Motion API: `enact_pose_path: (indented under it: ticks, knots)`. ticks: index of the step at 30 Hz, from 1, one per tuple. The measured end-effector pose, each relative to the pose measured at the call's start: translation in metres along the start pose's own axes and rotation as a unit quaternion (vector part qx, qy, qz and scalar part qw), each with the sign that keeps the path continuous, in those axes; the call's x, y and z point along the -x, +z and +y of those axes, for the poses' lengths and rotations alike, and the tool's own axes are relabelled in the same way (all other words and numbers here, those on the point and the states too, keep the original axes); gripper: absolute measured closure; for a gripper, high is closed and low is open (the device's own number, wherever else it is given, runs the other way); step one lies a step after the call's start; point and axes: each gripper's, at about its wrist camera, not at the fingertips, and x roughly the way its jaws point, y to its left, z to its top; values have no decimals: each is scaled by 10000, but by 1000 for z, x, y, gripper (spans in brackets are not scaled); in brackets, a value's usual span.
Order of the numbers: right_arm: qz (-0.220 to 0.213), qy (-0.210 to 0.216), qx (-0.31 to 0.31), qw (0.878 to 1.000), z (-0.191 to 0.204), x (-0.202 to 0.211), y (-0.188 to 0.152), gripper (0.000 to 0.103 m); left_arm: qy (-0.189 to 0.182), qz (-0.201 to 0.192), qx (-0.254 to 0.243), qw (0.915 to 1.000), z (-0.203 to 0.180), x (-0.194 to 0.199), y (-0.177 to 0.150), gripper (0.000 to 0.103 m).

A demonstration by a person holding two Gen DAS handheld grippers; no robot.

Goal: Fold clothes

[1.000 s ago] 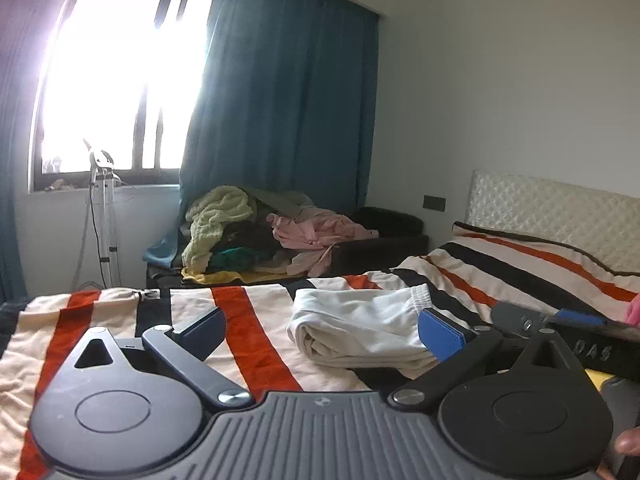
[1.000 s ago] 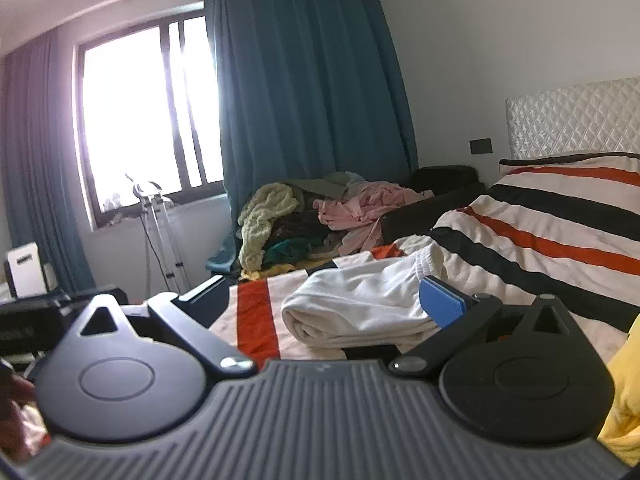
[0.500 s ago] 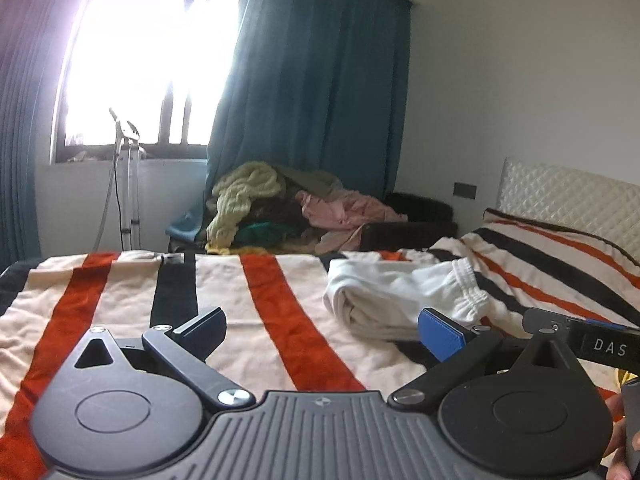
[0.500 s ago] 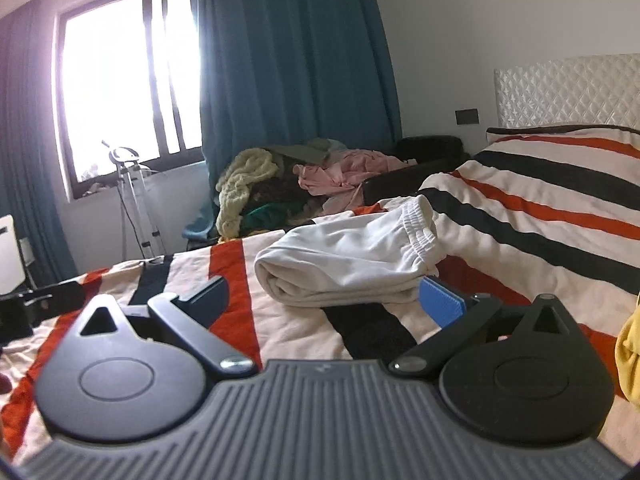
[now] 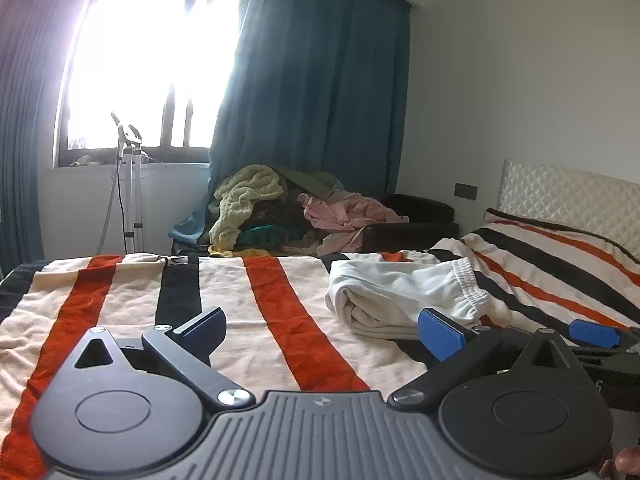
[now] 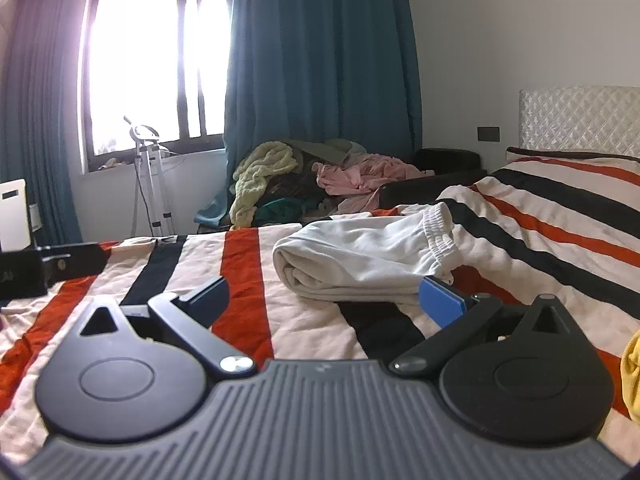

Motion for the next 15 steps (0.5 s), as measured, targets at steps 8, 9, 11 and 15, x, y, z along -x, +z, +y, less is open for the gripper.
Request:
enact_pose_path:
  ticks: [8, 9, 11, 15]
  knots:
    - [-18, -21, -11, 10000, 0, 2, -1, 0, 60, -33, 205, 9998, 6, 6, 3, 0]
    - [-13, -22, -11, 10000, 1, 2, -1, 0, 66, -20, 236, 9997, 7, 7, 3, 0]
    - [-1, -25, -9, 10000, 1, 2, -1, 0, 81, -3, 317, 9995, 10, 8, 3, 0]
    - [21, -31, -23, 10000, 1, 2, -1, 0, 94, 10, 434, 9990, 16, 9, 4, 0]
